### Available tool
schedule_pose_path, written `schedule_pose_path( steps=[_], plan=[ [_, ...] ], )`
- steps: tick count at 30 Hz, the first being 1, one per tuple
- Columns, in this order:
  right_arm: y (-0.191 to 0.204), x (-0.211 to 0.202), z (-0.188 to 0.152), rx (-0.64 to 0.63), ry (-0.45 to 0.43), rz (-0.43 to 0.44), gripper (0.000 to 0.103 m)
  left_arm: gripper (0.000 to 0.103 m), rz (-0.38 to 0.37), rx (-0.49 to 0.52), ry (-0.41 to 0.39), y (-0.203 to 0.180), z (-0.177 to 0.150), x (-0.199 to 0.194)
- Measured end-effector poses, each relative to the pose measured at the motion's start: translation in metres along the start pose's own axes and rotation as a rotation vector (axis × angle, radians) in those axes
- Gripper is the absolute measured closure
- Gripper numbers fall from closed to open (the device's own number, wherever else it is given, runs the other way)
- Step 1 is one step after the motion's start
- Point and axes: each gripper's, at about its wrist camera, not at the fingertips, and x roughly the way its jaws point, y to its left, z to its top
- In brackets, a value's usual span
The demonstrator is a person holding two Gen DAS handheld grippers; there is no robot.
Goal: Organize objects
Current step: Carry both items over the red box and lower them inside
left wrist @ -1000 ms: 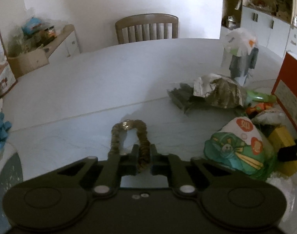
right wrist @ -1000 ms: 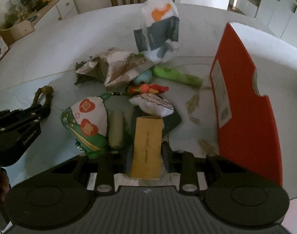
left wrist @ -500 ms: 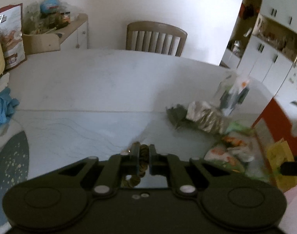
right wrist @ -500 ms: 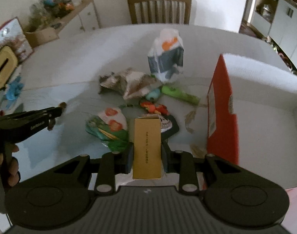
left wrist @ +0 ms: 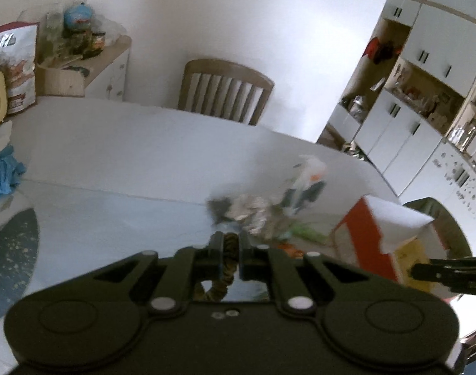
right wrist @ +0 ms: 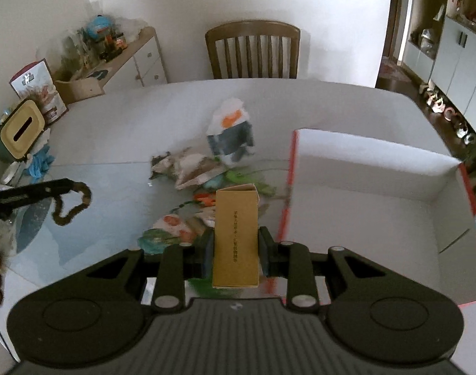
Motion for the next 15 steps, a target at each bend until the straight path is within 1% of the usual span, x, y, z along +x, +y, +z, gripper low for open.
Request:
schedule_pose_path(
  steps=[6,10,15],
  plan=[
    [-0.052,-0.01,0.002,0.006,-0.021,-0.017,0.075,0.096,-0.05,0.028,-0.006,-0.062,0.001,-0.006],
    [-0.087,-0.011,0.0,0.01,-0.017,-0.036,0.075,0.096,-0.102,0.046,-0.008,-0.112,-0.001,0.003],
    [-0.131,-0.008,-0.006,0.022,0.0,-0.045,0.075,0.096,-0.138,0.082,0.007,-0.168,-0.008,0.023]
  ],
)
